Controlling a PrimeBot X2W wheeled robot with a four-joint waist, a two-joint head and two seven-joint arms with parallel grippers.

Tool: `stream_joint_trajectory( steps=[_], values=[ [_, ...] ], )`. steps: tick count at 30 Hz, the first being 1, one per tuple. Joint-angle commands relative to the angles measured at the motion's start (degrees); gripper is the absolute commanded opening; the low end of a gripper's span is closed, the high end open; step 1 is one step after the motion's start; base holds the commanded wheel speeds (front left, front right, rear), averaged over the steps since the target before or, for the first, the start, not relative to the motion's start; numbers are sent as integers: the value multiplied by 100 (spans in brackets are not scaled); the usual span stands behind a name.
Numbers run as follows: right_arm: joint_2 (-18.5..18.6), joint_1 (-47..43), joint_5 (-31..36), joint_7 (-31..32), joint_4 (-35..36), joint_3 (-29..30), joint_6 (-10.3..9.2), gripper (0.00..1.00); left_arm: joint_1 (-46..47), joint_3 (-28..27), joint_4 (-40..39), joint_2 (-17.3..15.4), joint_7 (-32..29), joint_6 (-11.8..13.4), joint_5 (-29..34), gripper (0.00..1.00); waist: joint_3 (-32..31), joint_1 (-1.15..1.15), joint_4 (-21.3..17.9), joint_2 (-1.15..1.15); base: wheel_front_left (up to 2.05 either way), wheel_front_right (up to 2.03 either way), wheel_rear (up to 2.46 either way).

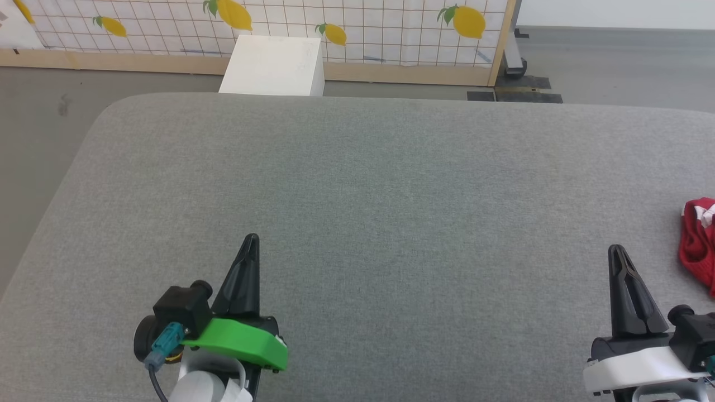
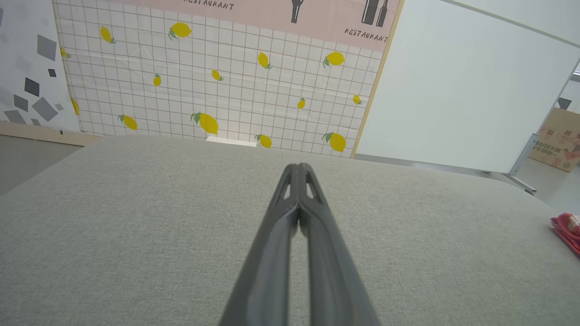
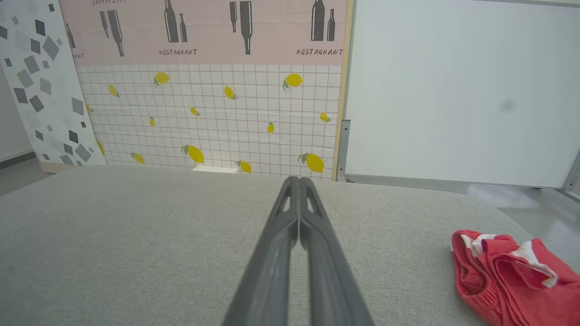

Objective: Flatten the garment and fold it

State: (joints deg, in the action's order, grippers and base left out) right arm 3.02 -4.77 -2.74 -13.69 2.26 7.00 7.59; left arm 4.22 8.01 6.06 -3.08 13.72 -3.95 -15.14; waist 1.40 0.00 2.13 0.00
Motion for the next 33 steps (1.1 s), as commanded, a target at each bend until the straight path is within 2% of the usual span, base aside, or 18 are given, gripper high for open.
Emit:
stream_joint_trajectory(
  steps=[1,33],
  values=[
    [-1,39,21,29,-12,-31,-1,0,-35,-37,-33,2,-26,32,93,0,-2,0,-3,0,0,0,0],
    [-5,160,91,398,-71,-215,-3,0,-142,-247,-191,7,-396,132,484,0,-40,0,-61,0,0,0,0]
  ],
)
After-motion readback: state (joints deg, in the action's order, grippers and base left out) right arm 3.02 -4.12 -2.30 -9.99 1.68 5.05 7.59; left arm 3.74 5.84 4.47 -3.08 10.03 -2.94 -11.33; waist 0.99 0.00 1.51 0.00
